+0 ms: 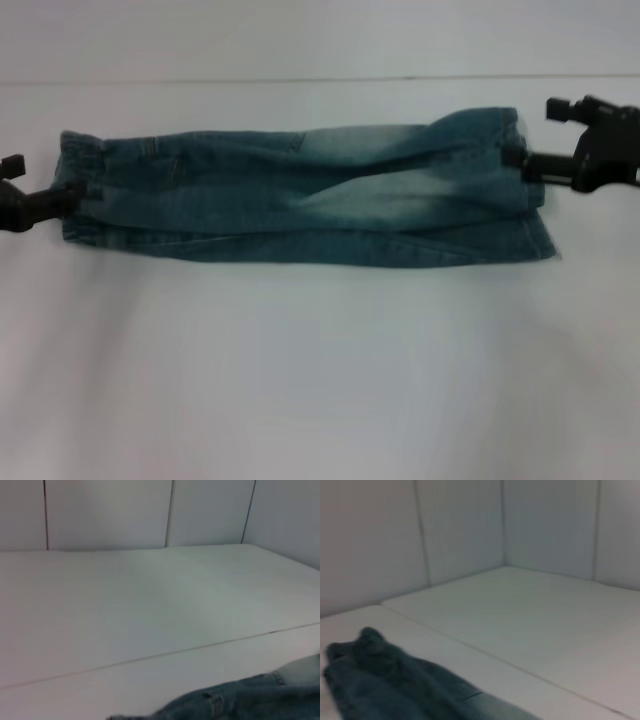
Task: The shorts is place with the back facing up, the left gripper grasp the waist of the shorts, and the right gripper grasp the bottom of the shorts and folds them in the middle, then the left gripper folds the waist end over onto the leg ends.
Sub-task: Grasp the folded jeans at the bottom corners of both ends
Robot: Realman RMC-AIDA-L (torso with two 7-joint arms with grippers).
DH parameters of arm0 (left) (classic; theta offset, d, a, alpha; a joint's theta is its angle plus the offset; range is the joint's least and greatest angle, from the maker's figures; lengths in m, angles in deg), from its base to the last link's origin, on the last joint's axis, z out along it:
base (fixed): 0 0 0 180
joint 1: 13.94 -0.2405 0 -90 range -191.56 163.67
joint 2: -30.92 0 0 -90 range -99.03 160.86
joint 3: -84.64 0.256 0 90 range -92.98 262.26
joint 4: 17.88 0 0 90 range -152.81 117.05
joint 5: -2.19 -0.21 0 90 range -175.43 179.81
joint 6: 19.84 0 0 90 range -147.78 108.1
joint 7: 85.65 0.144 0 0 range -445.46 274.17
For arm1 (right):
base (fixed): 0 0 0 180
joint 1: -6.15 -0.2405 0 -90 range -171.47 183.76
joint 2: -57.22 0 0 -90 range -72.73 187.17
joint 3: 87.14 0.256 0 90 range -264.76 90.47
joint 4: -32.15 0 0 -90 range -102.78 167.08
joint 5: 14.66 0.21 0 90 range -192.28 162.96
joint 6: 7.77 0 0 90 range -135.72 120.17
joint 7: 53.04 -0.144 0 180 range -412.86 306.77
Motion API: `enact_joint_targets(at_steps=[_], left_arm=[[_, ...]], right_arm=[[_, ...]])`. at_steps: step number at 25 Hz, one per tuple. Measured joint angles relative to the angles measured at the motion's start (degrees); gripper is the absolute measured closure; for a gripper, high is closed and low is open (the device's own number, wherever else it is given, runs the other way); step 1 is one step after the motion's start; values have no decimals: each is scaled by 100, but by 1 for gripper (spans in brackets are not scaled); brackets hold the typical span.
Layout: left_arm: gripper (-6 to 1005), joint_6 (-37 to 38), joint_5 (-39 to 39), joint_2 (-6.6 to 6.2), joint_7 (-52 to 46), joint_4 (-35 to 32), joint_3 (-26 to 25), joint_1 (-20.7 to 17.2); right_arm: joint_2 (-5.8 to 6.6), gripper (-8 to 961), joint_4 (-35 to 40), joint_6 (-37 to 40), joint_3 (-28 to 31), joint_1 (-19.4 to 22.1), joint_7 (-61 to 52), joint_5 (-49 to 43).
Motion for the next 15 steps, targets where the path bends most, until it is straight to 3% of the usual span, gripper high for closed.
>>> enact_joint_targets(at_steps=[7, 15], left_arm=[[63, 232, 178, -4, 846, 633, -449, -151], [58, -361, 170, -31, 1510, 1278, -464, 0]], right_arm=[[0, 7, -1546, 942, 359, 173, 1993, 501], [-13, 8, -1909, 1164, 361, 177, 2214, 474]])
